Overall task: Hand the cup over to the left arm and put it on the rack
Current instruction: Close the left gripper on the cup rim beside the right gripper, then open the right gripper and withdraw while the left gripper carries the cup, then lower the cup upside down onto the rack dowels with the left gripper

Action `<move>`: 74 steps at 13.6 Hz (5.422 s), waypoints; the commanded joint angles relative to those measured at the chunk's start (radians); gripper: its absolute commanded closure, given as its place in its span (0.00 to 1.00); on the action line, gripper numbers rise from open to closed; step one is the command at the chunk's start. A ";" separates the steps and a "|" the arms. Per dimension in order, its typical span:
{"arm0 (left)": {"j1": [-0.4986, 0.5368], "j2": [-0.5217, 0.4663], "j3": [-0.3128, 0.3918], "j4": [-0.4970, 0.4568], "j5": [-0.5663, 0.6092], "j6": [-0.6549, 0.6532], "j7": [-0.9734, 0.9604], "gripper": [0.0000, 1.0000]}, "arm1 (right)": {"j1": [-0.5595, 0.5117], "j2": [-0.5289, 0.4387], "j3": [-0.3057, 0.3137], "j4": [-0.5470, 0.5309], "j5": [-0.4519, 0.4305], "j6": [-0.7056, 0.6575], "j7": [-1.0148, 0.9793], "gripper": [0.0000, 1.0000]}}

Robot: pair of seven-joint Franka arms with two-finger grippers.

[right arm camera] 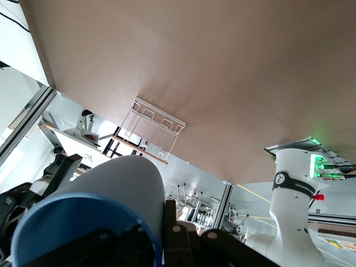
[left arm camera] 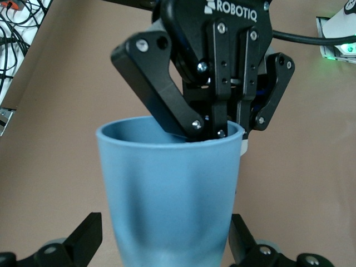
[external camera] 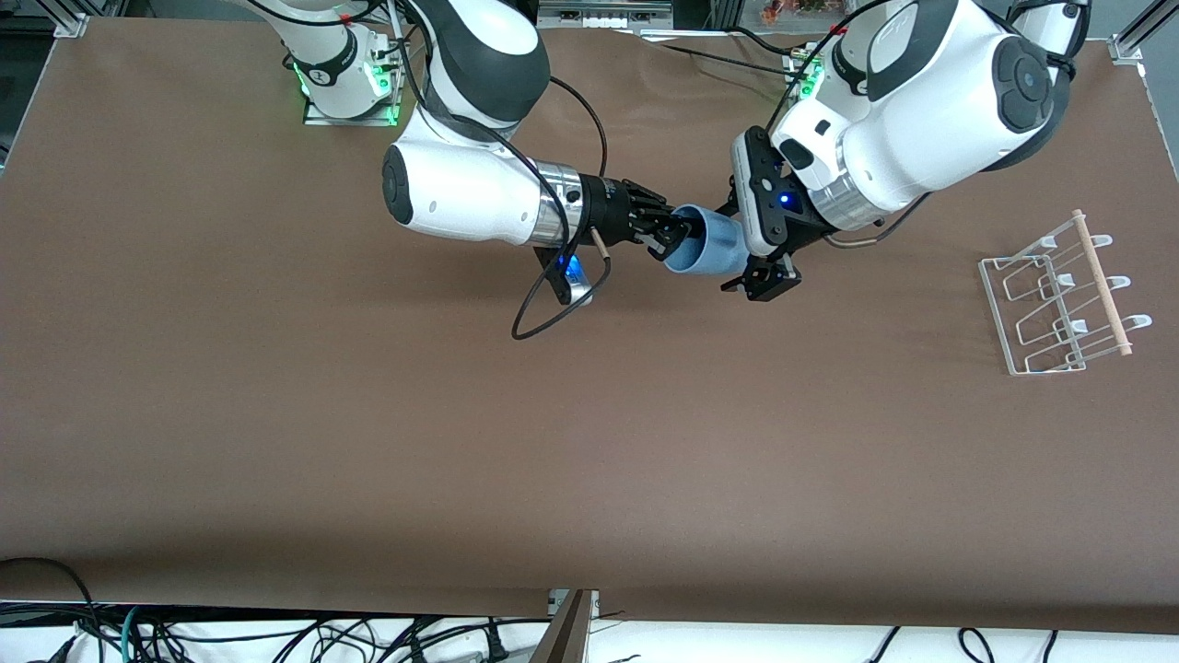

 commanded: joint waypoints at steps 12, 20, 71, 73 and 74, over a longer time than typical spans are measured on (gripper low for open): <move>0.014 -0.028 0.000 -0.036 -0.031 0.022 0.019 1.00 | -0.017 0.022 0.004 0.075 0.046 0.014 0.049 0.48; 0.029 -0.032 0.150 -0.004 0.051 -0.197 0.024 1.00 | -0.198 -0.034 -0.042 0.156 -0.026 -0.324 0.059 0.00; 0.314 0.166 0.225 -0.579 2.308 -0.145 -0.585 1.00 | -0.324 -0.482 -0.276 -0.132 -0.957 -0.787 -1.156 0.00; 0.319 0.176 0.227 -0.578 2.339 -0.145 -0.594 1.00 | -0.324 -0.482 -0.276 -0.132 -0.957 -0.787 -1.158 0.00; 0.323 0.181 0.227 -0.578 2.340 -0.143 -0.602 1.00 | -0.324 -0.482 -0.276 -0.132 -0.957 -0.787 -1.158 0.00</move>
